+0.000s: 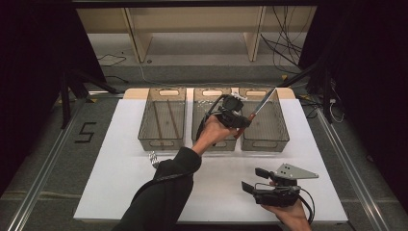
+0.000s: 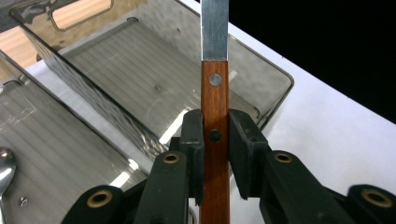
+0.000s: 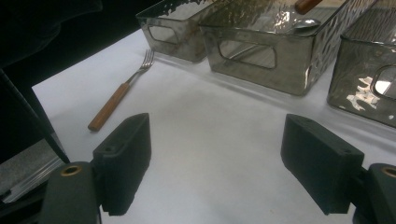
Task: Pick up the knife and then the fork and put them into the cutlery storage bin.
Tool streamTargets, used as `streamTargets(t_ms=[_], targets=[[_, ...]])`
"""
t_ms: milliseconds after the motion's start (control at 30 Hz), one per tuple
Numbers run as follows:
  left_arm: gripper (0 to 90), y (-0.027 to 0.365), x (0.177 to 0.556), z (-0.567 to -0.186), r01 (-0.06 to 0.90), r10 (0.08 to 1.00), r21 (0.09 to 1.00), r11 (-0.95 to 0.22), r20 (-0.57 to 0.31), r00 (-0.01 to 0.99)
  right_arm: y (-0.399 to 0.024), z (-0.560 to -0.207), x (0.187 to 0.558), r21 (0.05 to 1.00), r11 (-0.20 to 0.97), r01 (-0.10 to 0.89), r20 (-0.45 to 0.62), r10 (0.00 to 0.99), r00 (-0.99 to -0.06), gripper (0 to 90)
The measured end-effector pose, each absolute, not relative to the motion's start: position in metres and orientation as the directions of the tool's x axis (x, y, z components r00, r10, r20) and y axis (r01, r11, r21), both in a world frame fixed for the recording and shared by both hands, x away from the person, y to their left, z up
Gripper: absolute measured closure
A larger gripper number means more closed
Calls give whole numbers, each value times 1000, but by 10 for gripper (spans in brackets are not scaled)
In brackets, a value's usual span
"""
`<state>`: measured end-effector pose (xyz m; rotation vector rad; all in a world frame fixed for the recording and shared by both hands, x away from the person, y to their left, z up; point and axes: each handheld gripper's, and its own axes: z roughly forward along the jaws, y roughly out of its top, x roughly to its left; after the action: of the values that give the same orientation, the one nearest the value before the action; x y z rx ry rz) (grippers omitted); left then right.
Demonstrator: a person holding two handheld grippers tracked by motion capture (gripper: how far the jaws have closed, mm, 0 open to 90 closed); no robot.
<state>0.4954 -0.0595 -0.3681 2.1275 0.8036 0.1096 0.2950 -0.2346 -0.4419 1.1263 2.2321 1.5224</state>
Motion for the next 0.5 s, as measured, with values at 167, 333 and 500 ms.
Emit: streamTargets(t_ms=[167,333,500], targets=[[756,-67,501,-371,518,586,743,-424,-211,783,-234,-442,295,866,174,468,233,689,-687,253],[756,-78,503,-373,523,584,739,-425,-218,782,-234,-442,295,866,173,468,233,689,-687,253],[756,-84,506,-373,525,583,739,-422,-222,781,-234,-442,294,867,173,466,233,687,-689,253]])
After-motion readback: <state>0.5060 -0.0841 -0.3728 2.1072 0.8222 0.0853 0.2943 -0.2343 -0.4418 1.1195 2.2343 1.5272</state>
